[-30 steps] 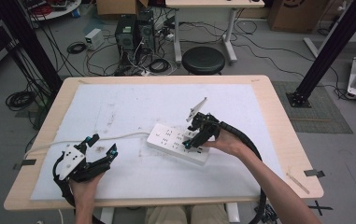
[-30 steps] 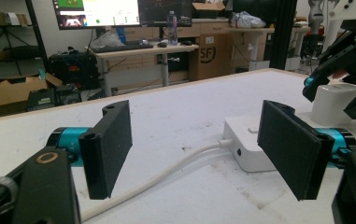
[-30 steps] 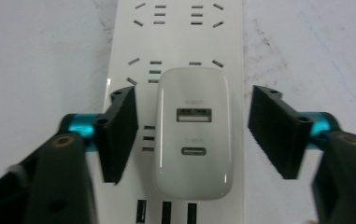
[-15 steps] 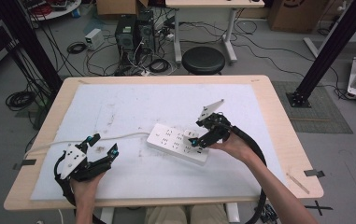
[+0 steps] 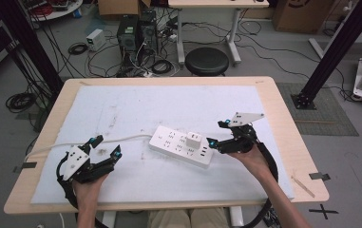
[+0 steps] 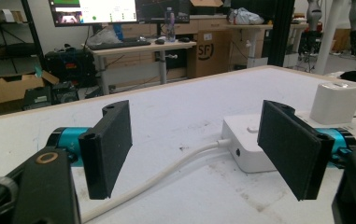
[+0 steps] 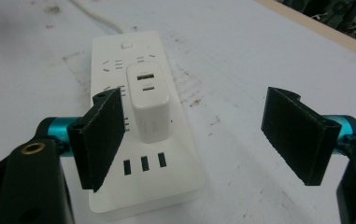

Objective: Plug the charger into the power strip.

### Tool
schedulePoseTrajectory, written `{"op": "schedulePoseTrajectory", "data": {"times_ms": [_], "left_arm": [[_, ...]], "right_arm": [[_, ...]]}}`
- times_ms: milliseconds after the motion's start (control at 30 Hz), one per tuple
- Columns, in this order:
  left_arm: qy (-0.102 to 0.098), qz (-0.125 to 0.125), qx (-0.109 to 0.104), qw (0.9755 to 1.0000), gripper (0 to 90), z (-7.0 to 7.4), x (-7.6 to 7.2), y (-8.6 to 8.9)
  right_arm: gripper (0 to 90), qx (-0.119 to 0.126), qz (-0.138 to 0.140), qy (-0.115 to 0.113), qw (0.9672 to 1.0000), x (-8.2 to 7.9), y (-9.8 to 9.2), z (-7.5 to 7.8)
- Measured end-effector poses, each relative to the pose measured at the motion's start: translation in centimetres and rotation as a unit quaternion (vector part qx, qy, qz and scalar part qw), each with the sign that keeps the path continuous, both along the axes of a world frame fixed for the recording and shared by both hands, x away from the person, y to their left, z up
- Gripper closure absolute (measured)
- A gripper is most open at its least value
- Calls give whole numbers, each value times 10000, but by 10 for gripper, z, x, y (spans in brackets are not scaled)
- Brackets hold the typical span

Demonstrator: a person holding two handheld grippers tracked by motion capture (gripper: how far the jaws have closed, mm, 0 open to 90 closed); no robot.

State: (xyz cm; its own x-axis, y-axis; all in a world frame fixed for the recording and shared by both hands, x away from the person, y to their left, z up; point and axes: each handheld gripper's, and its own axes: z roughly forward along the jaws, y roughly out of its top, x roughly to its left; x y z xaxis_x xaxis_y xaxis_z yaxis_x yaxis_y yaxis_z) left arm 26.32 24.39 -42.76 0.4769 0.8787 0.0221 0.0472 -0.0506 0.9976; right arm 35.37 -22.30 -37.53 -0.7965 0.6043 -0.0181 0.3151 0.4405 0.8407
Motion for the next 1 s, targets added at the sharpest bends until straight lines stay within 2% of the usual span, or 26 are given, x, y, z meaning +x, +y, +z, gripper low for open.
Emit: {"op": "schedulePoseTrajectory", "data": {"times_ms": [167,200,533,567,633,800,900,1000], "left_arm": [[22,4,5,10000,263,0,0,-2],[23,2,2,10000,263,0,0,-3],[28,12,26,10000,263,1,0,-3],[38,15,30,10000,263,1,0,-3],[47,23,37,10000,262,0,0,-3],[77,53,61,9999,262,0,0,-4],[85,31,66,9999,262,0,0,-5],[92,14,78,9999,262,1,1,-5]], "right_arm": [[223,299,-269,-335,9986,-12,-17,0],[223,357,-397,-449,9976,-17,-22,-1],[223,789,-743,-631,9921,-34,-42,-13],[223,956,-1007,-696,9879,-41,-50,-22],[223,1058,-1097,-781,9852,-43,-54,-25],[219,1444,-1496,-862,9743,-53,-68,-35],[219,1564,-1648,-859,9701,-58,-75,-39],[219,1605,-1670,-851,9691,-60,-79,-41]]}}
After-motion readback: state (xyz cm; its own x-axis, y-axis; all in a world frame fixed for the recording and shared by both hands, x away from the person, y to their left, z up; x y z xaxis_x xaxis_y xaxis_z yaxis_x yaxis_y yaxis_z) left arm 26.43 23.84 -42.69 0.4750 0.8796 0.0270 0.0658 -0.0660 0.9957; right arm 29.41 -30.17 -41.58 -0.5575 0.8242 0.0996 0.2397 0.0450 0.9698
